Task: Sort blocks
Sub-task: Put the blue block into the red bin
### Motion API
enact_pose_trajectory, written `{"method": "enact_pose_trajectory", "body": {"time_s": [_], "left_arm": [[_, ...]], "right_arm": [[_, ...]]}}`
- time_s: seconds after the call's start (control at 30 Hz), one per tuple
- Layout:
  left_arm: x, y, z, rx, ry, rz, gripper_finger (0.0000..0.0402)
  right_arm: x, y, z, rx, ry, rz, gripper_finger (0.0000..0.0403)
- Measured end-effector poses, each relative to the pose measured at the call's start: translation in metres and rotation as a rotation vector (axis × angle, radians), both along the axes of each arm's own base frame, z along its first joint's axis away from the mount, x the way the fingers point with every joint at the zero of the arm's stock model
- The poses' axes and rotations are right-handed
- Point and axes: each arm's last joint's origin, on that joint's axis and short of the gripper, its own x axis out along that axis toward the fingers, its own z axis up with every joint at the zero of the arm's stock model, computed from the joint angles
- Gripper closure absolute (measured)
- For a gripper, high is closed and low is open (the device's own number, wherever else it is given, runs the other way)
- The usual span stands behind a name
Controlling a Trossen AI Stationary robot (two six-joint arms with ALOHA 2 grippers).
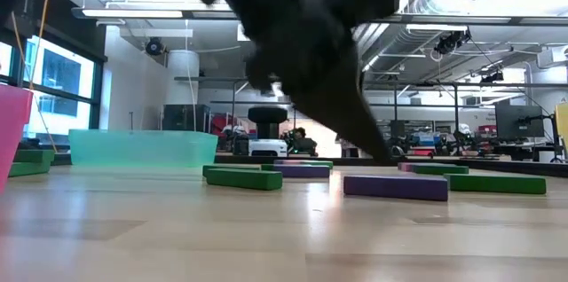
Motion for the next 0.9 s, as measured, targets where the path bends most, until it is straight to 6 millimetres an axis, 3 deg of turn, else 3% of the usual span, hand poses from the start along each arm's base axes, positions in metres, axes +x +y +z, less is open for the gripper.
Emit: {"method": "enact_pose_trajectory", "body": {"time_s": [0.23, 0.47, 0.57, 0.63, 0.73, 0.8, 0.9], "left_arm": [[0.012, 0.011, -0.031, -0.032, -0.001, 0.039, 0.0241], [0.013, 0.009, -0.033, -0.053, -0.006, 0.065, 0.0213], [0.012, 0.007, -0.033, -0.069, -0.002, 0.090, 0.0235], [0.010, 0.006, -0.032, -0.099, 0.021, 0.128, 0.0277], [0.001, 0.005, -0.019, -0.129, 0.075, 0.202, 0.0367], [-0.011, 0.004, -0.004, -0.074, 0.110, 0.278, 0.0375], [-0.034, -0.003, 0.041, 0.044, 0.066, 0.381, 0.0375]], "right_arm": [[0.000, 0.001, 0.001, 0.026, -0.016, -0.014, 0.0211], [0.000, 0.009, 0.001, 0.048, -0.025, 0.010, 0.0211], [-0.001, 0.012, 0.001, 0.043, -0.029, 0.010, 0.0211], [-0.001, 0.013, 0.001, 0.041, -0.035, -0.006, 0.0211], [-0.002, 0.014, 0.002, 0.027, -0.040, -0.018, 0.0211], [-0.002, 0.014, 0.002, 0.012, -0.044, -0.034, 0.0211], [-0.001, 0.013, 0.002, -0.018, -0.048, -0.048, 0.0211]]}}
